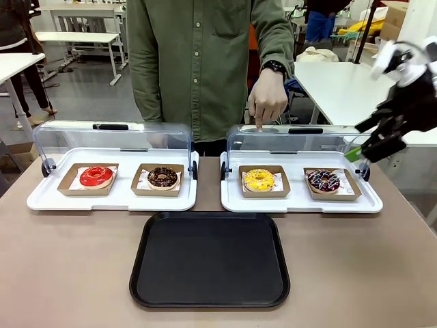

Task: Move the third donut from the left to the tray.
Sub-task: Pick up the Paper togo box containing the Donut indicated by the person and place it on the Handle tray.

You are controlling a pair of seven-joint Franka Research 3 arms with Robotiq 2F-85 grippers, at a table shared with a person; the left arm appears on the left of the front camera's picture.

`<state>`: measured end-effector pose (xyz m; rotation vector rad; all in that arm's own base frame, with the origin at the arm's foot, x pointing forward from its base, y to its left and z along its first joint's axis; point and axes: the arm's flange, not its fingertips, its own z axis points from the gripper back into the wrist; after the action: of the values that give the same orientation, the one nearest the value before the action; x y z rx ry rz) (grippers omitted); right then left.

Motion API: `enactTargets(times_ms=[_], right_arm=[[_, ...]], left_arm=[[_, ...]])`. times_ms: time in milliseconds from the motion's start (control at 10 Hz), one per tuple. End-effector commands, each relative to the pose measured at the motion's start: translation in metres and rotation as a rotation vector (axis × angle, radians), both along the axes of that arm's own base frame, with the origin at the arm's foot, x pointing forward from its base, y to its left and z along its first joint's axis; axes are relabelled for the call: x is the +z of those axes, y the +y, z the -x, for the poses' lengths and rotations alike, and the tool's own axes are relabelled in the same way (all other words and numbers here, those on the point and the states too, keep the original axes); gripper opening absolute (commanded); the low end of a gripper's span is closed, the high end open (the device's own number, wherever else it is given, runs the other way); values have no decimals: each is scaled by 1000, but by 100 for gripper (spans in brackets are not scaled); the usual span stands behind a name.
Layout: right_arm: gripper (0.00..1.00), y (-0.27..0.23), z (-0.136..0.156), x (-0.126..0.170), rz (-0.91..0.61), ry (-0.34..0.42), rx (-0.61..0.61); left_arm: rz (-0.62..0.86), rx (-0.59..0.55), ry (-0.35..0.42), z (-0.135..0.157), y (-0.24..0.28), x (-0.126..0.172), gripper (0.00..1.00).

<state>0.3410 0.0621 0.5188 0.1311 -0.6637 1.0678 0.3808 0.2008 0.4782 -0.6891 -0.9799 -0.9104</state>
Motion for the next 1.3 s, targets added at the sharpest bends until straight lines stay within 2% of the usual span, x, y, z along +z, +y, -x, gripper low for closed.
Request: enactTargets(times_ms=[0,200,400,600,700,800,1200], right_arm=[[100,15,-12,-32,141,4,46],[100,37,-30,-64,224,44,130],[100,50,-49,-95,245,71,193],[100,53,-61,-119,242,50,210],[100,49,-67,-120,198,-18,171],[100,56,-47,-114,234,93,193],[100,56,-47,-114,234,93,193]], left_arm=[[4,-12,-7,2,0,1,100],[4,-12,-7,2,0,1,100],[4,-12,-7,2,0,1,100],[4,-12,-7,2,0,1,100],[4,-12,-7,2,0,1,100],[4,-12,-7,2,0,1,100],[4,-12,-7,2,0,1,100]])
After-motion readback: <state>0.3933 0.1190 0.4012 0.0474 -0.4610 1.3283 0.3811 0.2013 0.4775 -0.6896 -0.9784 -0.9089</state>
